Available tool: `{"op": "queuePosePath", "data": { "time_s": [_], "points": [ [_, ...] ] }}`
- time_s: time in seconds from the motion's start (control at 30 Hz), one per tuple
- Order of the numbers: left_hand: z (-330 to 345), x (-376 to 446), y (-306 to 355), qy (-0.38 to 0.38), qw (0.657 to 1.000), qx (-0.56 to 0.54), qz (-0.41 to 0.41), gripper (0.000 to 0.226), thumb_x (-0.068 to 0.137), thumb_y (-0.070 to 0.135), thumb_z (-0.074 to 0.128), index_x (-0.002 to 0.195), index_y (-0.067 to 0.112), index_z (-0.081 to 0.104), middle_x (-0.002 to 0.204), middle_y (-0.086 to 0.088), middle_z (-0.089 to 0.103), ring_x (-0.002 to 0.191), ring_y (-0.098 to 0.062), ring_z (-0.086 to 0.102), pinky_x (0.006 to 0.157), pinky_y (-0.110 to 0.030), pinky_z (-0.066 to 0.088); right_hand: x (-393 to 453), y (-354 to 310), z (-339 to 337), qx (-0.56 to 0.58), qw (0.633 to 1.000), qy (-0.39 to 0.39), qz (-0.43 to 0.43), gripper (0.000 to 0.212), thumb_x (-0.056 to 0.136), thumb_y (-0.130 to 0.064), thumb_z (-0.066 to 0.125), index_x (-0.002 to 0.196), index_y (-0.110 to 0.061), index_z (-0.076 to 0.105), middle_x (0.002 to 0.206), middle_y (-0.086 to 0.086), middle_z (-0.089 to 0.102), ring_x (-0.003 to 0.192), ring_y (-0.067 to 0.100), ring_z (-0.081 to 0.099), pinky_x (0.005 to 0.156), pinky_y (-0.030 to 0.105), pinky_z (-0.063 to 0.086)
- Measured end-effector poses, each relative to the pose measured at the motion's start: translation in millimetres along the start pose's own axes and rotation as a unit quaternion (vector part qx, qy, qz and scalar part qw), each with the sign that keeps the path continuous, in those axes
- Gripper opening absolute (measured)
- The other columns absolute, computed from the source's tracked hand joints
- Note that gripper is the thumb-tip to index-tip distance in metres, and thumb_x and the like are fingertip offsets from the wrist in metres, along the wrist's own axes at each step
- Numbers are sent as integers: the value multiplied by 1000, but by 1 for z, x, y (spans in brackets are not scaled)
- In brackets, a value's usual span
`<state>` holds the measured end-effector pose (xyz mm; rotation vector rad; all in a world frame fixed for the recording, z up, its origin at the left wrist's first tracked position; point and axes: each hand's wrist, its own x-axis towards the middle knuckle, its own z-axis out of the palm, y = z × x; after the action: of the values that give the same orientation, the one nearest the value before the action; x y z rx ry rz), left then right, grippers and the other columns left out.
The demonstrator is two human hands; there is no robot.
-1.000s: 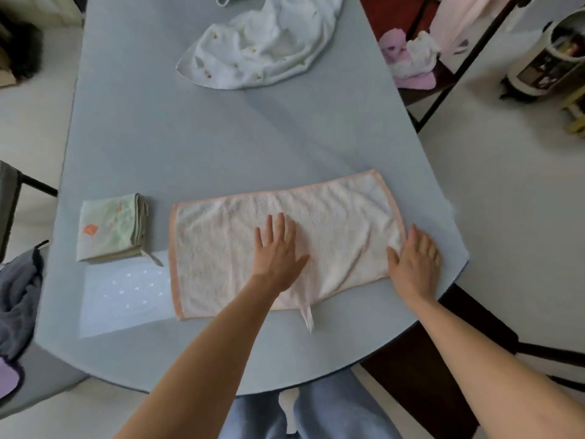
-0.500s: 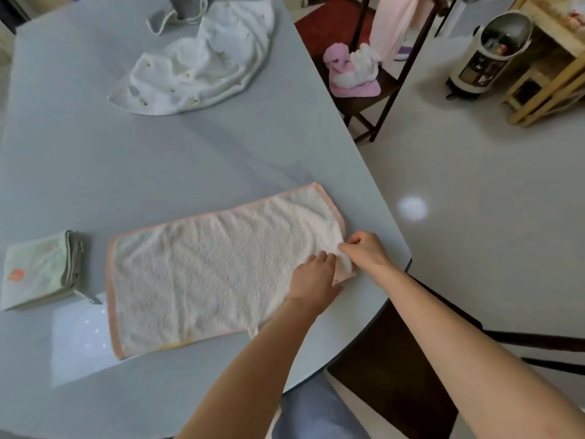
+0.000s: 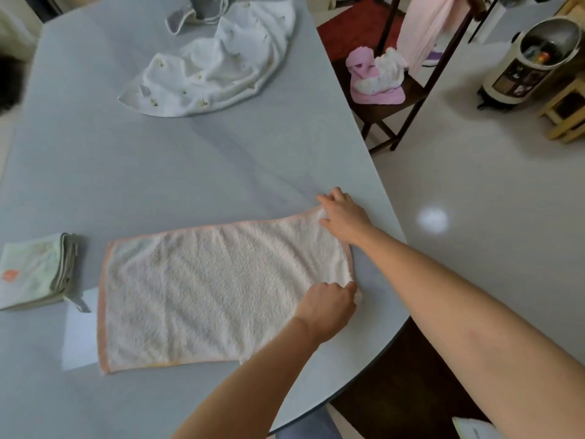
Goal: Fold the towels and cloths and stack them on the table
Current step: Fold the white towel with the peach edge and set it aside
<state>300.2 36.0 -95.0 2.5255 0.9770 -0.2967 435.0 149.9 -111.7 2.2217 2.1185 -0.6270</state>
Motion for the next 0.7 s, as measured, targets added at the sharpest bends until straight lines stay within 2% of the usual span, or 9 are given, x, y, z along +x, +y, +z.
{"op": "queuePosePath", "data": {
  "time_s": [0.13,0.23,0.27,0.33,0.4,0.43,0.5,0.57,0.7],
  "points": [
    [-2,-5,-2,-10,990,-132,-49,37,98,11,33,134,8,40,93,-19,65,79,-36,60,65,-41,45,8,-2,3,-9,1000,-14,-14,26,94,-24,54,115,-8,52,121,11,49,115,29,48,85,39,42],
    [-2,-9,-4,-38,966,-231,-108,32,97,11,33,128,9,44,101,-20,63,86,-35,61,68,-40,48,-2,8,6,44,998,-3,44,10,92,-15,53,99,-9,57,107,12,60,101,31,56,69,33,39],
    [-2,-9,-4,-42,963,-239,-114,30,98,14,36,125,9,47,101,-19,64,86,-34,61,69,-39,49,-7,13,5,64,996,2,67,4,90,-11,52,90,-10,56,99,12,62,93,32,57,65,31,36],
    [-4,-8,-2,-53,968,-221,-105,28,98,25,47,119,10,57,103,-15,67,91,-31,63,77,-37,52,-17,23,3,89,991,9,103,11,86,-5,50,78,-12,53,85,12,60,81,32,55,61,29,33],
    [-8,-8,6,-72,969,-221,-86,34,94,37,55,115,11,63,107,-10,67,97,-27,63,82,-35,50,-28,31,1,103,987,7,119,12,83,-3,49,83,-12,57,90,11,62,83,31,55,63,30,39],
    [-11,-8,13,-82,966,-234,-78,38,93,43,55,111,11,64,103,-9,67,95,-25,62,81,-34,49,-34,33,-1,108,986,9,126,15,84,-4,49,90,-12,60,97,10,64,88,31,57,68,32,44],
    [-18,-10,27,-79,955,-282,-53,47,95,49,49,93,5,63,84,-11,65,76,-23,61,73,-35,48,-44,38,-8,122,982,27,141,19,88,-8,49,101,-12,63,107,10,64,98,31,58,78,34,47],
    [-24,-16,34,-54,945,-321,-39,51,100,45,39,77,2,56,69,-11,58,60,-21,55,66,-37,48,-50,39,-20,140,977,53,151,20,91,-8,49,104,-11,63,107,11,65,100,32,58,81,35,46],
    [-29,-42,13,23,926,-366,-88,44,101,33,38,65,9,46,59,-7,51,62,-31,60,66,-45,54,-52,12,-48,184,972,76,122,19,87,-8,49,91,-13,67,88,9,66,90,32,60,73,33,45]
  ]
}}
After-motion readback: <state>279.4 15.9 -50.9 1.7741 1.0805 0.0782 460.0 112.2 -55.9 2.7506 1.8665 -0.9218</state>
